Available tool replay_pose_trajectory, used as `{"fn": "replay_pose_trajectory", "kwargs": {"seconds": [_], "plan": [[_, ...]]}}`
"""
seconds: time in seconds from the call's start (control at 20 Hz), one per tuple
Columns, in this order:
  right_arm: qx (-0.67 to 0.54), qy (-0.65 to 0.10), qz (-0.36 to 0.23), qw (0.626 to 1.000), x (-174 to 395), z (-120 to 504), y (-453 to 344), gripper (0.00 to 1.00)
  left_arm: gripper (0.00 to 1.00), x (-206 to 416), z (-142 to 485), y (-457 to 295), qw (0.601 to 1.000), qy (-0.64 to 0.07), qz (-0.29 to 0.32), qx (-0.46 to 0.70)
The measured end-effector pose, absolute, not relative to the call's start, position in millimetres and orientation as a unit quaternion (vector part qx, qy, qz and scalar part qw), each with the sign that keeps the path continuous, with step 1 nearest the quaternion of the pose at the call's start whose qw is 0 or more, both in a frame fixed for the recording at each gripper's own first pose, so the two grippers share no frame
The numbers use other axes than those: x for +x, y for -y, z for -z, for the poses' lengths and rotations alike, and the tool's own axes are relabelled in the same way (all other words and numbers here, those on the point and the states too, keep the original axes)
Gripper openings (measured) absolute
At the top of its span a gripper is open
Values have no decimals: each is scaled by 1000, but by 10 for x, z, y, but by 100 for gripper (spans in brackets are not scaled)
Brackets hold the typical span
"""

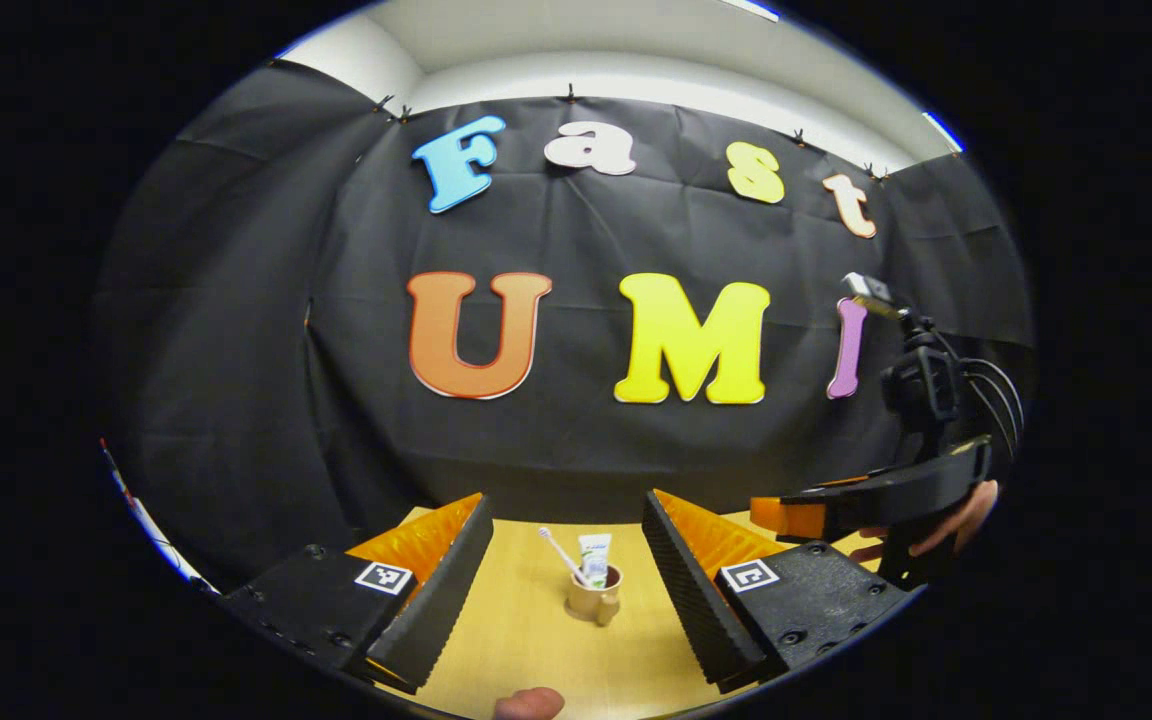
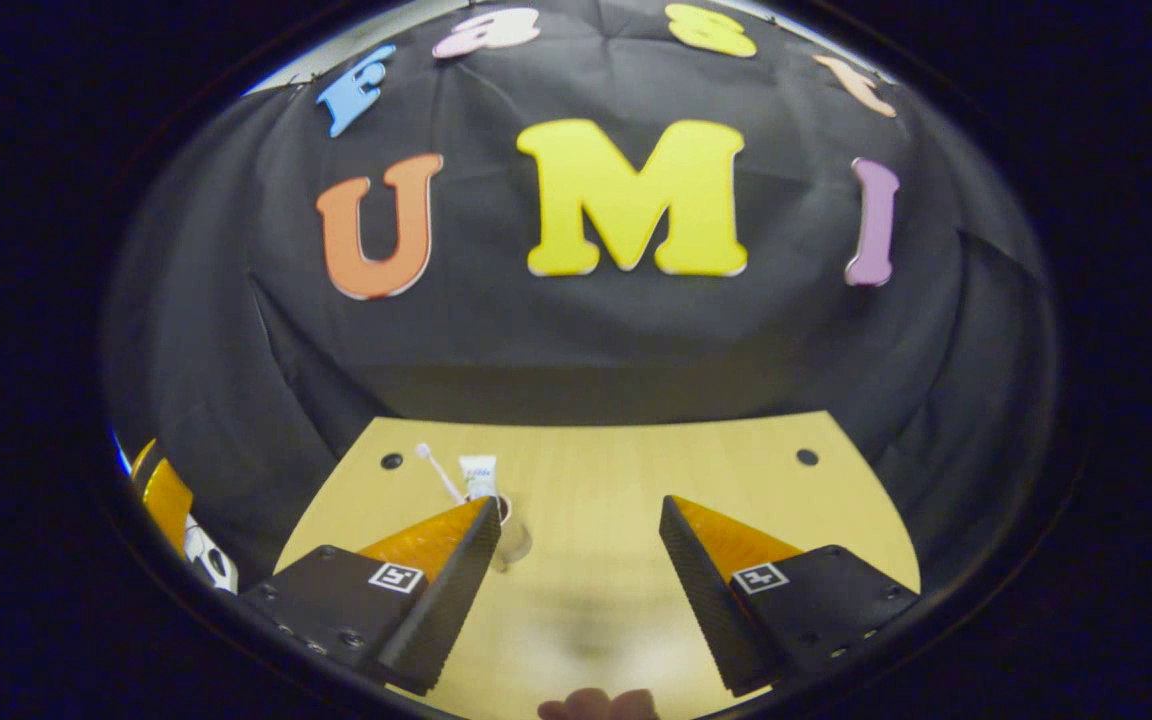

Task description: Put the toothbrush and toothpaste on the desktop into the cup, then pick up the cup and place it on the coaster on the desktop.

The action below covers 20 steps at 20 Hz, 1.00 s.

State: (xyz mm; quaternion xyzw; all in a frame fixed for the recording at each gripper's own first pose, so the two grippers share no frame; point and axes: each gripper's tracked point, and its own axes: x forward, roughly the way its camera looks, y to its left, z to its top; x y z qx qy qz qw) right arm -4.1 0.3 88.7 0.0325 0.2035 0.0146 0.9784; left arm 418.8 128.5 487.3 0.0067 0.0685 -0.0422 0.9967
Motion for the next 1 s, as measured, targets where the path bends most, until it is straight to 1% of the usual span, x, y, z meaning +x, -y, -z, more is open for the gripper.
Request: {"fn": "replay_pose_trajectory", "kwargs": {"seconds": [0.1, 0.2, 0.25, 0.3, 0.4, 0.45, 0.5, 0.6, 0.7, 0.75, 0.8, 0.9, 0.95, 1.0], "plan": [[17, -138, 8, 990, -253, -1269, 255, 95, 96, 4210, -4985, -1089, 997, -61, 54, 3], [8, -86, 27, 996, -460, -1486, 413, 94, 96, 4233, -5083, -939, 997, -54, 62, 1], [5, -64, 35, 997, -526, -1567, 437, 95, 96, 4242, -5123, -896, 997, -51, 62, 1], [3, -48, 43, 998, -600, -1670, 439, 95, 100, 4252, -5165, -868, 997, -47, 61, 1], [3, -22, 42, 999, -717, -1810, 472, 95, 100, 4243, -5182, -820, 997, -46, 58, 3], [0, -14, 44, 999, -765, -1854, 501, 95, 100, 4226, -5206, -830, 998, -43, 50, 4], [-3, -8, 49, 999, -810, -1856, 552, 96, 96, 4215, -5220, -830, 998, -40, 45, 2], [6, -1, 54, 999, -870, -1897, 587, 96, 96, 4172, -5225, -779, 998, -36, 45, -2], [13, 6, 58, 998, -887, -1933, 627, 97, 96, 4160, -5246, -743, 999, -31, 45, 2], [14, 9, 59, 998, -897, -1947, 644, 96, 100, 4155, -5269, -735, 999, -29, 43, 6], [16, 9, 56, 998, -900, -1935, 631, 98, 96, 4148, -5292, -712, 999, -27, 44, 10], [20, 4, 43, 999, -941, -1927, 604, 96, 96, 4136, -5303, -668, 999, -27, 44, 9], [21, 2, 38, 999, -957, -1918, 601, 96, 100, 4122, -5319, -655, 999, -25, 43, 8], [21, -1, 33, 999, -951, -1907, 580, 96, 100, 4113, -5318, -655, 999, -25, 42, 6]]}}
